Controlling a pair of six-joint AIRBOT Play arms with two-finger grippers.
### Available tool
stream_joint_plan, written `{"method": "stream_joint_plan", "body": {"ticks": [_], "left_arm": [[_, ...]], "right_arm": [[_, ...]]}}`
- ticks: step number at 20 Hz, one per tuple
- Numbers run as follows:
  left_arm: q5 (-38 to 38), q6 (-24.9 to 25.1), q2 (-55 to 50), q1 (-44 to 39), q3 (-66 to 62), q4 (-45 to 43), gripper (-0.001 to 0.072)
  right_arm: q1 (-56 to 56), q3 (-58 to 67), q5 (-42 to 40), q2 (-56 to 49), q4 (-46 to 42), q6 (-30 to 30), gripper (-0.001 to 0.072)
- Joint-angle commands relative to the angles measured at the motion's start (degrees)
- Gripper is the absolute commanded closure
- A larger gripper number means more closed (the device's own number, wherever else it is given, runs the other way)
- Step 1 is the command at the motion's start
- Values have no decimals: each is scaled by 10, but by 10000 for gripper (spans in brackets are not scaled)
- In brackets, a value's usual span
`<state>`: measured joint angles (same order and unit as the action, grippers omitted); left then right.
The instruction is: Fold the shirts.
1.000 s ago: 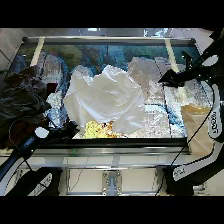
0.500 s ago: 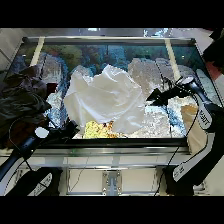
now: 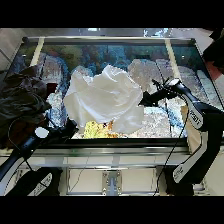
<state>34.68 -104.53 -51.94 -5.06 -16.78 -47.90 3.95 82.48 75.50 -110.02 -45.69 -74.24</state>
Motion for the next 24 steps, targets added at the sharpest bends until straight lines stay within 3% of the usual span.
{"method": "stream_joint_plan", "body": {"ticks": [1,5,9,11,15,19,22,24], "left_arm": [[-2,49,10,5,-14,0,693],[17,152,108,80,-99,-2,694],[114,163,226,216,-251,-102,695],[153,170,261,276,-343,-143,695],[179,256,262,330,-537,-143,696],[179,277,211,330,-700,-143,696],[188,277,155,329,-730,-116,696],[237,288,84,325,-729,-71,696]], "right_arm": [[-11,3,24,9,59,13,699],[-4,55,126,100,73,21,699],[7,99,181,287,71,19,700],[7,126,176,392,64,9,700],[7,235,88,560,31,-30,702],[7,360,64,591,-59,-51,703],[7,344,83,572,-174,-81,704],[7,297,100,536,-205,-90,704]]}}
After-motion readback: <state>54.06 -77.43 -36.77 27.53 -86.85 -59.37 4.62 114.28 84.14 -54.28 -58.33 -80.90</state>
